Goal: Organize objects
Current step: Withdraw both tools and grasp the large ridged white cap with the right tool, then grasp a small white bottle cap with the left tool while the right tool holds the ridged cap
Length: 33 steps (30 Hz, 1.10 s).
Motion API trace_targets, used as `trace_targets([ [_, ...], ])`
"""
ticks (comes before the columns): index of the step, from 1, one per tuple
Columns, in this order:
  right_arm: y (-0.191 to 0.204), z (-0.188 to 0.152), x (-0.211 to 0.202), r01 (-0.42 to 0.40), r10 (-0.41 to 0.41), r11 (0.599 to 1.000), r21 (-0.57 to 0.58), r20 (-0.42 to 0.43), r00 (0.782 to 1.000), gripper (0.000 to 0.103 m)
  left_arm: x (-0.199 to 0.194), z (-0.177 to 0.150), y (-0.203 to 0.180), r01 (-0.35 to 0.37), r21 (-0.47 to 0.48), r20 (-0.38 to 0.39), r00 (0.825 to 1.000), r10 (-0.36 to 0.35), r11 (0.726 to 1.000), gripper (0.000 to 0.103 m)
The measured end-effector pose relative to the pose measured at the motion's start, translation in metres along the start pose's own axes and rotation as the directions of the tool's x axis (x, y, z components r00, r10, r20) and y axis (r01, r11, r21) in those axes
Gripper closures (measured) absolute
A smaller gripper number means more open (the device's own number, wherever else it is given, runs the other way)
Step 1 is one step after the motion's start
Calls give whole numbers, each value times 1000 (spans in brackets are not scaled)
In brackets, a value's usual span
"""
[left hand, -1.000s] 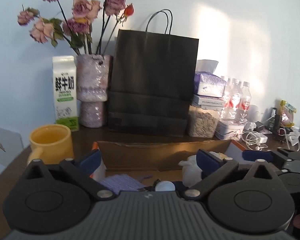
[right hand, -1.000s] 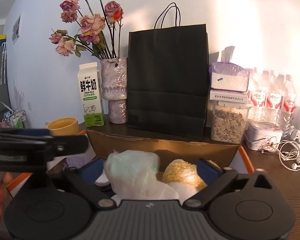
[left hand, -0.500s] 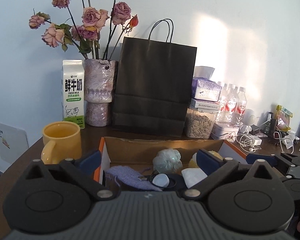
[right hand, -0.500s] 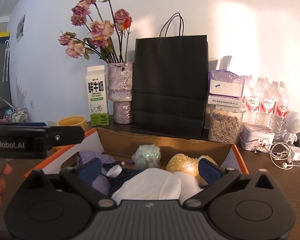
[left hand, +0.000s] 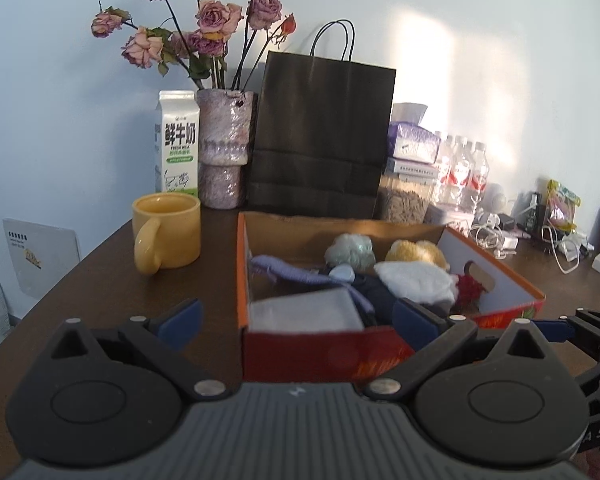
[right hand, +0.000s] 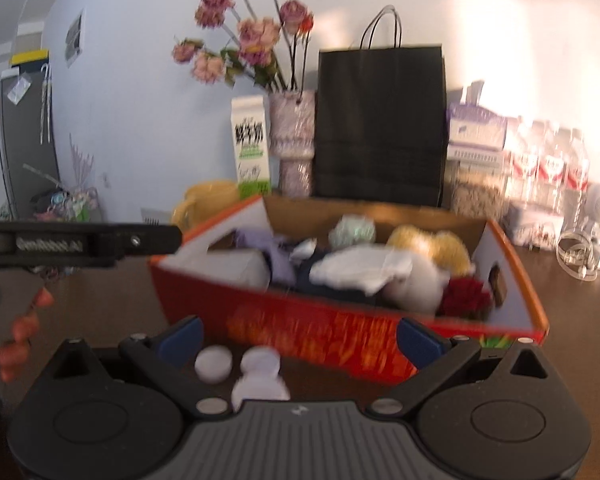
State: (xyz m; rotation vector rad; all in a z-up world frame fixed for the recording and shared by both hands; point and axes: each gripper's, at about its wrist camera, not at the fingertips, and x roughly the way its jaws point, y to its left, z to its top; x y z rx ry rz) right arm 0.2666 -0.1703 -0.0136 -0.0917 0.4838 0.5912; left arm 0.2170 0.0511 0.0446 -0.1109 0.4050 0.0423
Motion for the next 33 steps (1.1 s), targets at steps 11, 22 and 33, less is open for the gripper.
trace_targets([
  [11,19,-25,16,-36,32,999,-25,-115,993,26,-31,-25,14,-19,-3,-39,999,19,1000,0],
  [22,21,-24,28,-52,51,999,-10,-112,992,68,-34,-33,11,-22,6,-70,997,23,1000,0],
  [33,-14,-20,-8,-30,27,994,102,33,999,68,-3,-48,-9,-17,61,-171,985,27,998,0],
])
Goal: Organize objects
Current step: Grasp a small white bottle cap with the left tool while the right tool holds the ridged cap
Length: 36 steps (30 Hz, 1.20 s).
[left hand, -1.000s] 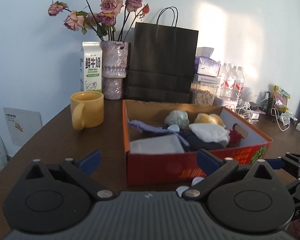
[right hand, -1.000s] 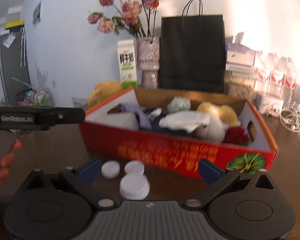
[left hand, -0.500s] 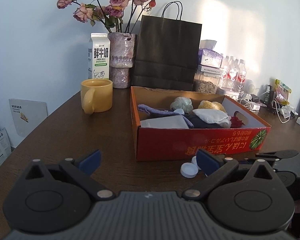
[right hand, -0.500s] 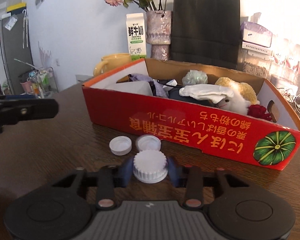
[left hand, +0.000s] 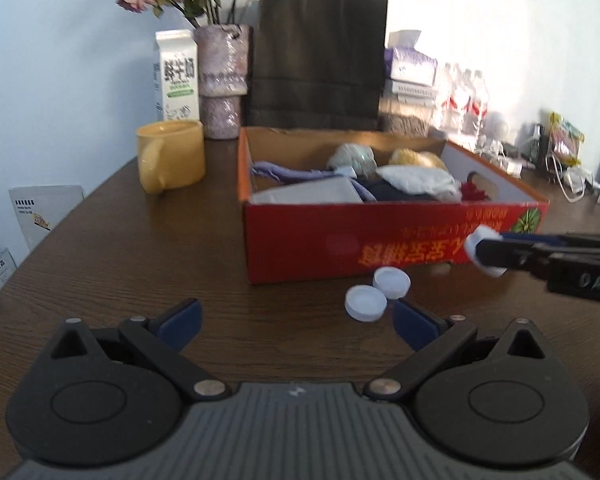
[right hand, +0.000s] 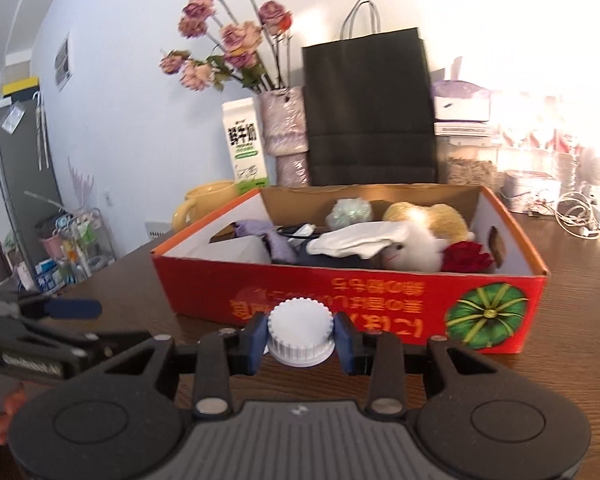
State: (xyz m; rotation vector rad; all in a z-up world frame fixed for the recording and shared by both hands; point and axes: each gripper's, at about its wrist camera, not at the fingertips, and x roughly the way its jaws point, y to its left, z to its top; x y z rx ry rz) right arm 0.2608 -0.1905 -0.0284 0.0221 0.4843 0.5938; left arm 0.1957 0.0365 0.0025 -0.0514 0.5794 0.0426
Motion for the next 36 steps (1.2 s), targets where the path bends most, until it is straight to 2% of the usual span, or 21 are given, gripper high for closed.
trace_targets([
  [6,-17,-2,-9,27,-27,999,24,15,1000,68,20,0,-17,2,36,-43,999,-1,999,0],
  [15,-31,-7,-20,63,-65,997,46,35,997,68,38,5,-29,-6,63,-56,998,9,998,1],
  [17,-30,-8,-19,65,-66,997,42,30,997,68,42,6,-30,-12,55,-59,998,16,998,4],
  [21,-26,-10,-17,71,-72,997,26,23,997,68,49,7,-31,-16,27,-67,998,18,1000,18],
  [27,-25,-11,-15,76,-77,997,19,18,997,68,53,7,-33,11,22,-77,997,-10,1000,20],
  [28,-24,-11,-15,77,-78,997,16,16,997,68,54,7,-33,18,20,-77,997,-16,1000,22],
  [29,-23,-12,-14,78,-78,997,13,14,997,68,54,8,-34,21,21,-73,997,-20,1000,30],
  [30,-23,-12,-14,79,-79,997,10,13,997,68,54,8,-35,27,24,-68,997,-26,999,43],
  [31,-22,-13,-13,81,-81,997,7,11,997,68,53,8,-36,47,28,-64,997,-45,999,51],
  [32,-21,-13,-12,83,-83,997,4,8,997,68,51,7,-36,74,24,-58,996,-73,997,73],
  [36,-20,-14,-11,90,-90,996,-6,6,996,68,43,5,-36,86,6,-26,996,-86,996,74],
])
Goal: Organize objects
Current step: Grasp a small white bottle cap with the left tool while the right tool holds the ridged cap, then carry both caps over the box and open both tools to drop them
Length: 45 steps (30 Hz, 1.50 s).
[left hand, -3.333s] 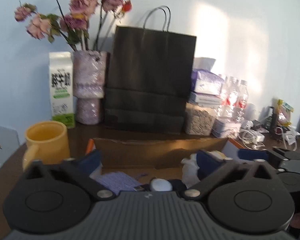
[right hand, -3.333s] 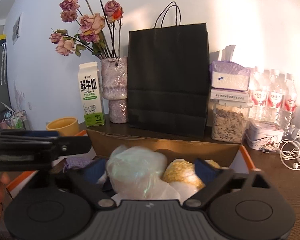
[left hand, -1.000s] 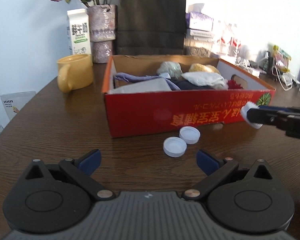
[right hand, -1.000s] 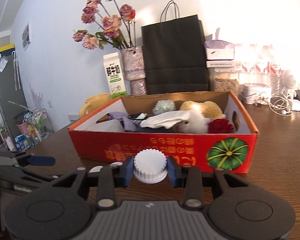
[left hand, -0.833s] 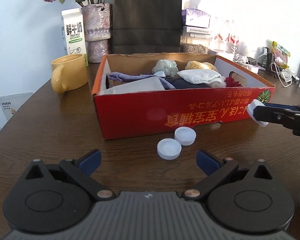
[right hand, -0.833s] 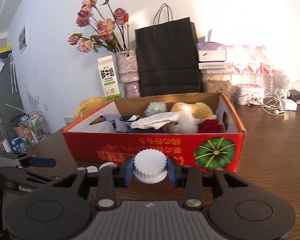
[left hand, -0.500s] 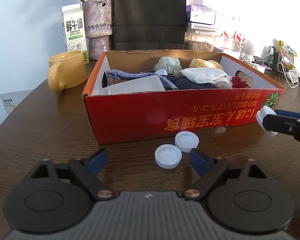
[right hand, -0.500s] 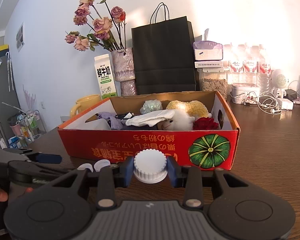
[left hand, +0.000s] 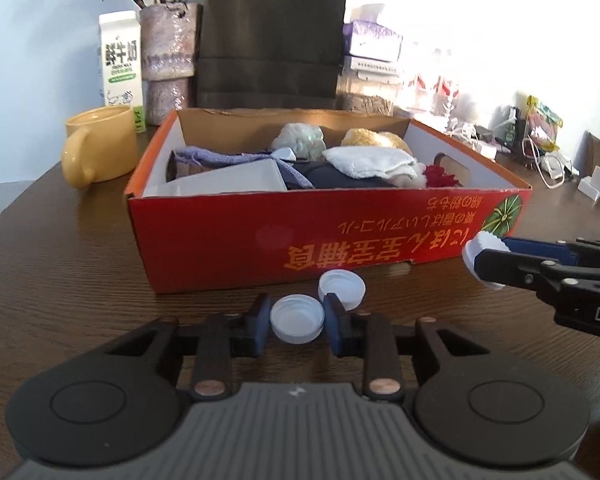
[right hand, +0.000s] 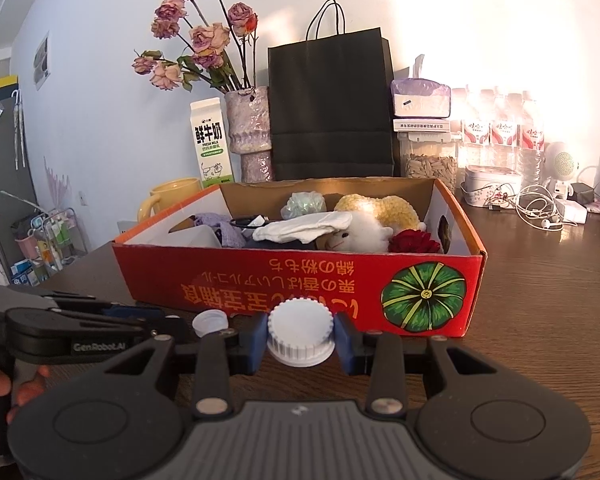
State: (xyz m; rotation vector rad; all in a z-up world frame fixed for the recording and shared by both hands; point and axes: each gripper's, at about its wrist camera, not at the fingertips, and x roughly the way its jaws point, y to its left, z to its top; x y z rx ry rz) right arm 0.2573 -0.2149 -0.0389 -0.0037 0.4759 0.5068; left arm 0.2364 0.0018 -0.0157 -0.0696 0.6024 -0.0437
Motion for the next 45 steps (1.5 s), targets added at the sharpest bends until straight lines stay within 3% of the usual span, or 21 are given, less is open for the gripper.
trace_targets([
  [12,4,1,-3,8,-8,1000,-20,15,1000,68,-38,5,6,25,-36,105,994,-22,999,74],
  [25,19,40,0,-4,9,998,-65,87,996,68,-50,48,-1,52,-3,227,973,-50,999,74],
  [36,14,84,33,31,-22,997,-74,117,993,68,-18,94,-2,56,-16,280,959,-49,998,74],
  [45,5,104,88,40,-35,998,-45,104,994,68,33,119,14,32,-72,263,965,-12,997,74],
])
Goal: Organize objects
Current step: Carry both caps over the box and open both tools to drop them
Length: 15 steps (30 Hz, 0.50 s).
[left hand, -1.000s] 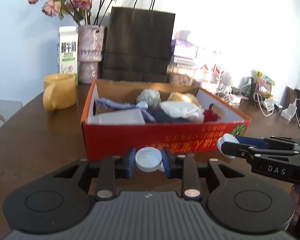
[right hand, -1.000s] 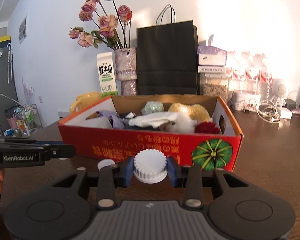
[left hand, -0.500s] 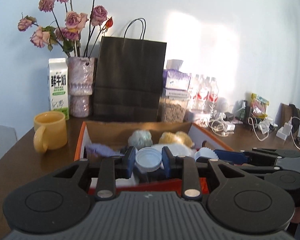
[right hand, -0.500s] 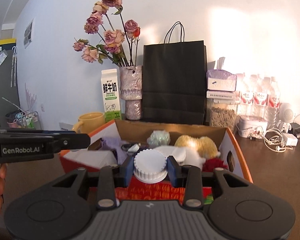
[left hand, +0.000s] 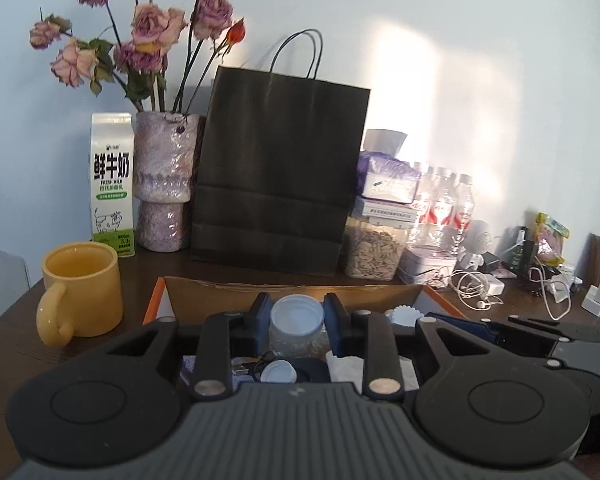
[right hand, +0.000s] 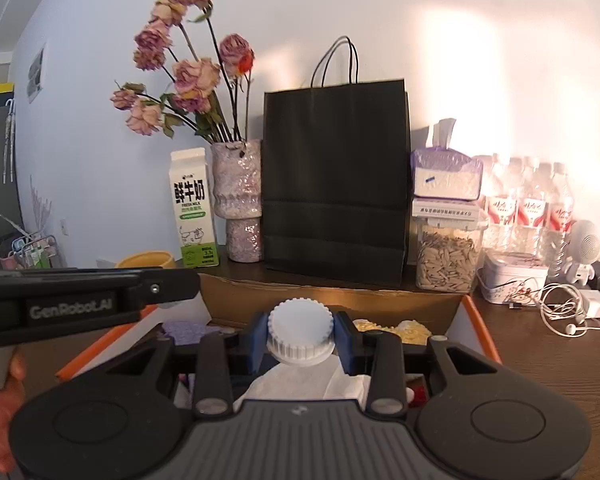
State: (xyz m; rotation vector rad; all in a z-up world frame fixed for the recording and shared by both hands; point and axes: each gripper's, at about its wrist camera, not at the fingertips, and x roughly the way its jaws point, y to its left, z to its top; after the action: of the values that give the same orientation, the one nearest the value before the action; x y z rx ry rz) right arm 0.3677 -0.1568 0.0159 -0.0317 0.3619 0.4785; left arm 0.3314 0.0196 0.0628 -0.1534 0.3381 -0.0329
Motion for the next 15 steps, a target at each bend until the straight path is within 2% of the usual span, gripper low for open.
trace_targets([
  [5,-2,-5,18,1,-2,1000,-9,-26,1000,68,21,-5,7,-10,-5,-47,999,9,1000,74],
  [13,-11,-9,20,20,-20,1000,5,-49,999,68,21,-9,7,-32,2,-44,999,32,999,73],
  [14,-11,-9,20,21,-20,1000,3,-54,998,68,20,-9,7,-38,2,-41,998,38,999,70],
  [15,-11,-10,19,21,-21,1000,1,-55,998,66,19,-8,8,-42,-1,-39,998,42,999,55],
])
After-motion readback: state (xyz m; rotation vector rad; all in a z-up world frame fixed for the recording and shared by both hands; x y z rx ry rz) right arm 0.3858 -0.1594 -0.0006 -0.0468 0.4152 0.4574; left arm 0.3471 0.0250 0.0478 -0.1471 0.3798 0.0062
